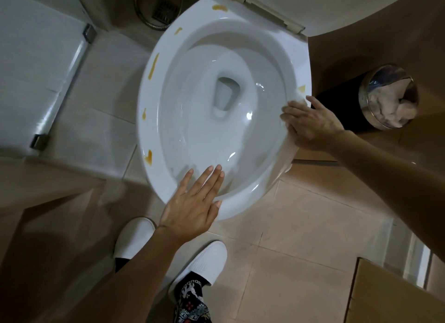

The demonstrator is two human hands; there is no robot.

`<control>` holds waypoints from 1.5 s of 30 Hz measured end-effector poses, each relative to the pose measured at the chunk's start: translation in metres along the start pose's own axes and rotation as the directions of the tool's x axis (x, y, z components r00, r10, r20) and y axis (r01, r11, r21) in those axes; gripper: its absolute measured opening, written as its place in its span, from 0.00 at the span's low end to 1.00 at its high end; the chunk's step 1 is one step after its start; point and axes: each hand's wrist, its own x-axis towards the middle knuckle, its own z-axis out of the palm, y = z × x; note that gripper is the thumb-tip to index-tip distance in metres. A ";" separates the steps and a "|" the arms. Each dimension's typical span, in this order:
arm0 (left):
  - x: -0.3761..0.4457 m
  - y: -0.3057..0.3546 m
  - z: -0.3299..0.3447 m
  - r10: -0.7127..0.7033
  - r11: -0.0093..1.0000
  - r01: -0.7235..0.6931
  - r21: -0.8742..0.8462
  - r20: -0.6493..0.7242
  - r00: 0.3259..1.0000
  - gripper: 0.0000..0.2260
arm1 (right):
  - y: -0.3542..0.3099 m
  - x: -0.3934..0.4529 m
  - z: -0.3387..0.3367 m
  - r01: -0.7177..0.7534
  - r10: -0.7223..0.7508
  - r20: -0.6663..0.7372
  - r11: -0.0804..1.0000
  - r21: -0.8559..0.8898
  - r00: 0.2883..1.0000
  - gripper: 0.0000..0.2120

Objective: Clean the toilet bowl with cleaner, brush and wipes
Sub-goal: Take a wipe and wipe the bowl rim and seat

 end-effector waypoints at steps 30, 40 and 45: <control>0.000 -0.001 0.000 -0.003 0.998 -0.002 0.058 0.073 0.997 0.27 | -0.042 -0.043 0.011 0.042 -0.040 -0.016 0.986 0.160 0.999 0.27; 0.000 -0.001 0.000 0.002 0.999 -0.004 0.054 0.042 0.999 0.27 | -0.073 -0.063 0.016 0.135 -0.122 -0.061 0.948 0.289 0.991 0.26; -0.001 -0.001 0.000 0.003 0.998 -0.006 0.056 0.039 0.999 0.27 | -0.086 -0.066 0.012 0.063 -0.062 -0.015 0.936 0.345 0.998 0.22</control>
